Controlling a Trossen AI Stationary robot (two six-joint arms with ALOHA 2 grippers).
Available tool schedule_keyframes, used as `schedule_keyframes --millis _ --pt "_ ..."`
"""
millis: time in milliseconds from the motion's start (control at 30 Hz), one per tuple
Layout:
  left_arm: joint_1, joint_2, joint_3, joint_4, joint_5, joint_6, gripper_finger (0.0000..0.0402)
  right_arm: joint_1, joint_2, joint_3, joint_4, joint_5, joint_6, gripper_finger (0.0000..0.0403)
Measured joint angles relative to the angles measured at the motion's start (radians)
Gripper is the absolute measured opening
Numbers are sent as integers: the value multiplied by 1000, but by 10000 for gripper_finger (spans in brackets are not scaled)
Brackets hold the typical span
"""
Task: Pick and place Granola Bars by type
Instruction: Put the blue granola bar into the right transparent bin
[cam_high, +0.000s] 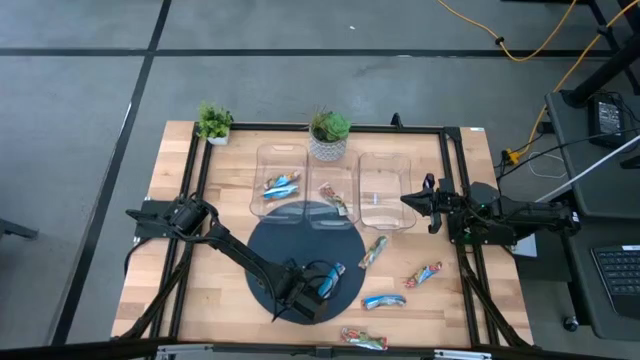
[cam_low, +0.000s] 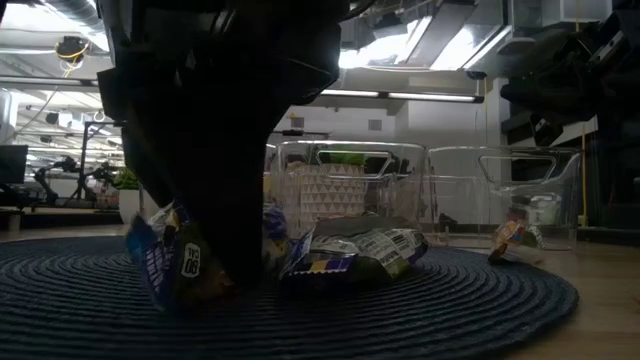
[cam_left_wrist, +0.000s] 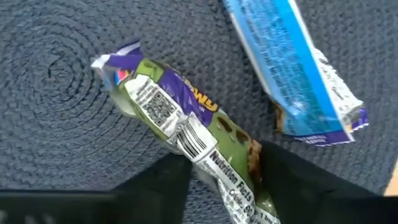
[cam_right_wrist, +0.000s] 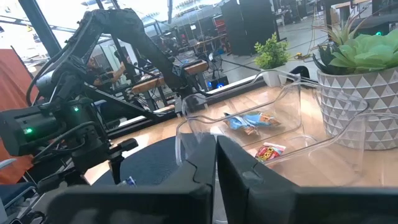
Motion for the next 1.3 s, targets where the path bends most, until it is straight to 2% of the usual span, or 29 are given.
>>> schedule_keyframes --millis 267,333,567,733,1000,1167,1300 --pt "-2 -3 60 -104 19 9 35 0 0 0 0 0 0 19" --pt "-2 -14 86 -150 17 24 14 0 0 0 0 0 0 19" --pt "-1 -102 133 -261 -37 80 19 0 0 0 -1 -3 0 19" --pt "-1 -198 135 -261 -124 117 8 0 0 0 -2 -8 0 19" --pt "-1 -327 135 -261 -256 114 15 0 0 0 2 -7 0 19" --pt "8 -362 135 -263 -318 175 8 0 0 0 1 -8 0 19" --pt "39 -368 135 -270 -318 228 14 0 0 0 2 -4 1 19"
